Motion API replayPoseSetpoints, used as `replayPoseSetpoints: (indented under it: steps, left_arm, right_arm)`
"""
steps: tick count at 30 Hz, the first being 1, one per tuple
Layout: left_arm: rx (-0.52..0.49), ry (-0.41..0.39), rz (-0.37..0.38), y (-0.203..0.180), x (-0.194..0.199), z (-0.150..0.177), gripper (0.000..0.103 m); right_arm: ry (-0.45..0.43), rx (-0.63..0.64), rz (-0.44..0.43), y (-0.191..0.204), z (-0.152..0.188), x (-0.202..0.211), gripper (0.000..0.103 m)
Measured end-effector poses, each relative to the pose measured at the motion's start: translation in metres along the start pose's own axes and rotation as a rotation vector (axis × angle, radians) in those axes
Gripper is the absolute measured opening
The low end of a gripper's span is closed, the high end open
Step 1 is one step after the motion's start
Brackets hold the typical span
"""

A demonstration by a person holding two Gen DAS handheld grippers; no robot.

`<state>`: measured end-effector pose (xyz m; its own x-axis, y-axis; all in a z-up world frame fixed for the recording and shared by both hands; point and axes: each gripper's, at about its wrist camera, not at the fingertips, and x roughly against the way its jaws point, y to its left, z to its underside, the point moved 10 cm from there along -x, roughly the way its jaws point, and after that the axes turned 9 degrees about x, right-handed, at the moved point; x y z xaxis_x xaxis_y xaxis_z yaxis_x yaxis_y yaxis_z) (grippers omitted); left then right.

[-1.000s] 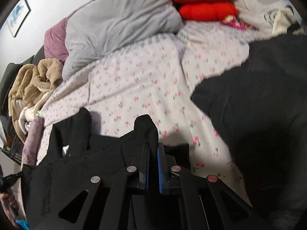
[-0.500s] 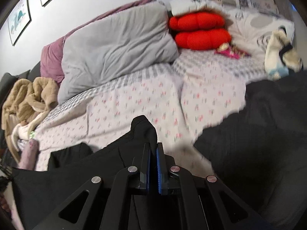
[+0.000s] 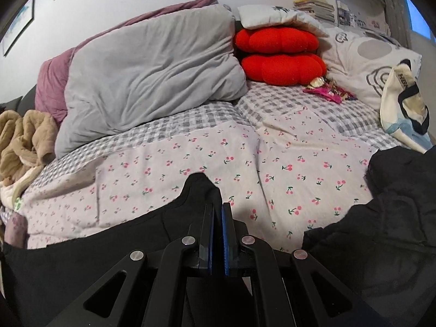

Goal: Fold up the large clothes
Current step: 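Carry the coat end over toward the collar and lay it down with both tools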

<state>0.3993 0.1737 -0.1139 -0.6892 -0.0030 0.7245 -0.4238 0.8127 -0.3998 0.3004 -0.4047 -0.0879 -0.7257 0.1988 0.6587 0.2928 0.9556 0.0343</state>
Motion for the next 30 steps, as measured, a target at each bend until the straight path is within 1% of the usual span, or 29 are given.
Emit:
replayPoseSetpoints:
  steps: [2,5,6,8,11,13,15,16,17,18,19,20,21,22,23,24,25,26,27,28,29,30]
  left_arm:
    - [-0.021,-0.024,-0.034,0.0,-0.006,-0.003,0.001]
    - [-0.062,-0.018,-0.068,-0.001,-0.024,0.001,0.0]
    - [-0.077,0.002,-0.076,-0.001,-0.032,0.007,0.0]
    - [-0.071,0.045,-0.093,0.003,-0.046,0.017,0.0]
    - [-0.088,0.061,-0.108,0.004,-0.055,0.024,0.0]
    - [-0.098,0.088,-0.084,-0.001,-0.056,0.03,0.0]
    - [-0.079,0.143,-0.03,-0.006,-0.054,0.035,0.001]
    - [-0.071,0.158,-0.02,-0.007,-0.051,0.035,0.002]
    - [-0.074,0.172,-0.003,-0.009,-0.047,0.036,0.004]
    - [-0.089,0.185,0.013,-0.012,-0.041,0.037,0.017]
    - [-0.1,0.188,0.019,-0.014,-0.038,0.038,0.036]
    - [-0.114,0.18,0.022,-0.015,-0.03,0.037,0.046]
    - [-0.122,0.172,0.021,-0.014,-0.025,0.035,0.063]
    - [-0.122,0.17,0.021,-0.012,-0.023,0.034,0.069]
    - [-0.118,0.178,0.025,-0.01,-0.021,0.033,0.07]
    - [-0.107,0.215,0.037,-0.007,-0.023,0.037,0.071]
    - [-0.099,0.244,0.047,-0.005,-0.026,0.039,0.071]
    - [-0.087,0.281,0.059,-0.003,-0.031,0.044,0.071]
    - [-0.077,0.321,0.06,0.001,-0.04,0.053,0.071]
    - [-0.082,0.333,0.055,0.003,-0.044,0.056,0.071]
    - [-0.099,0.348,0.04,0.005,-0.05,0.063,0.07]
    - [-0.128,0.357,0.011,0.006,-0.057,0.069,0.052]
  right_arm:
    - [0.015,0.01,0.001,0.003,0.002,-0.014,0.004]
    - [0.057,0.036,0.006,0.007,0.012,-0.037,0.004]
    - [0.082,0.041,0.014,0.006,0.019,-0.048,0.004]
    - [0.129,0.041,0.03,0.001,0.034,-0.067,0.004]
    - [0.18,0.036,0.043,-0.007,0.054,-0.087,0.004]
    - [0.186,0.033,0.046,-0.008,0.059,-0.09,0.004]
    - [0.189,0.039,0.046,-0.007,0.06,-0.09,0.004]
    - [0.192,0.035,0.037,-0.007,0.06,-0.092,0.005]
    - [0.195,0.028,0.019,-0.007,0.061,-0.091,0.008]
    - [0.197,0.022,0.006,-0.007,0.059,-0.09,0.008]
    - [0.195,0.003,-0.027,-0.008,0.057,-0.087,0.012]
    - [0.189,-0.018,-0.064,-0.008,0.054,-0.083,0.017]
    - [0.182,-0.042,-0.097,-0.008,0.051,-0.078,0.017]
    - [0.177,-0.062,-0.121,-0.008,0.048,-0.075,0.019]
    - [0.169,-0.095,-0.158,-0.011,0.043,-0.069,0.027]
    - [0.163,-0.13,-0.2,-0.014,0.04,-0.063,0.035]
    - [0.164,-0.148,-0.225,-0.015,0.039,-0.061,0.061]
    - [0.171,-0.168,-0.263,-0.014,0.04,-0.057,0.076]
    - [0.204,-0.163,-0.288,-0.013,0.045,-0.058,0.076]
    - [0.229,-0.149,-0.286,-0.012,0.049,-0.06,0.076]
    - [0.272,-0.103,-0.261,-0.01,0.059,-0.066,0.076]
    - [0.297,-0.058,-0.233,-0.007,0.067,-0.071,0.076]
